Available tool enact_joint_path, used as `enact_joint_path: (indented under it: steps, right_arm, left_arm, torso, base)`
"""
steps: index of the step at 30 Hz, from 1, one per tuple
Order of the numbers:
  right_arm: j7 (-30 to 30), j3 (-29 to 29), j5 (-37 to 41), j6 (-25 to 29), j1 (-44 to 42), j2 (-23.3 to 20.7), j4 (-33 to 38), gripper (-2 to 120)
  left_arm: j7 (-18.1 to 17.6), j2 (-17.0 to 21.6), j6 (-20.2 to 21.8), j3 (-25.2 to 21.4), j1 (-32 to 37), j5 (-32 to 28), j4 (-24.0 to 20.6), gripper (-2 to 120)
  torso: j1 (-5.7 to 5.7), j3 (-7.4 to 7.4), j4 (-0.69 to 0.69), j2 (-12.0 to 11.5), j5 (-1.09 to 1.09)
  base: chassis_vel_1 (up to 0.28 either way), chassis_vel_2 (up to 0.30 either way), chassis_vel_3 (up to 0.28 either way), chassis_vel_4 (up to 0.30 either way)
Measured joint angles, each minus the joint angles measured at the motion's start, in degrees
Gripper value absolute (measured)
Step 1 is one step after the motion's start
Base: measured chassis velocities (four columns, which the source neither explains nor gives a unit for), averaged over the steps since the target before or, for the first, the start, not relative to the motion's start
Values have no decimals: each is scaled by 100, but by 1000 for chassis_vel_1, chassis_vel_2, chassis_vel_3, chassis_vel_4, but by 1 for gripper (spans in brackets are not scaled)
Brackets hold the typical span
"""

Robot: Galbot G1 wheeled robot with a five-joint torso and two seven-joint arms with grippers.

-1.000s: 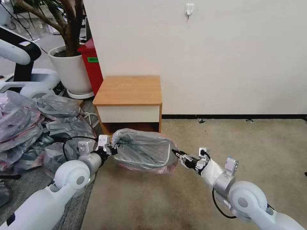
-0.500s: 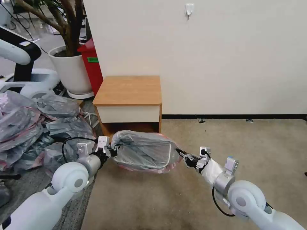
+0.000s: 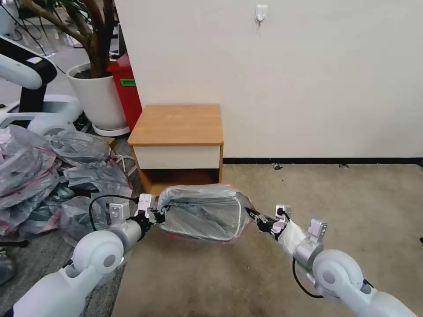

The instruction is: Pick up the garbage bag from the table and place it over the trash can.

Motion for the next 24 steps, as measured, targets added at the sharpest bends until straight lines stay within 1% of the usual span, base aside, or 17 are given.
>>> enact_joint_path:
  steps: [14, 19, 24]
  right_arm:
    - [-2, -238, -378, 99, 132, 255, -469, 0]
    - [5, -355, -535, 175, 211, 373, -663, 0]
    - [16, -418, -641, 220, 246, 455, -777, 0]
  left_arm:
    - [73, -19, 36, -145, 281, -78, -271, 1]
    - [77, -22, 171, -225, 319, -324, -373, 1]
    - [76, -16, 199, -248, 347, -383, -430, 1]
  torso:
    - [0, 0, 0, 0, 0]
    - [0, 0, 0, 0, 0]
    - [0, 0, 0, 0, -1]
  base:
    - [0, 0, 0, 0]
    - [0, 0, 0, 0]
    - [0, 0, 0, 0]
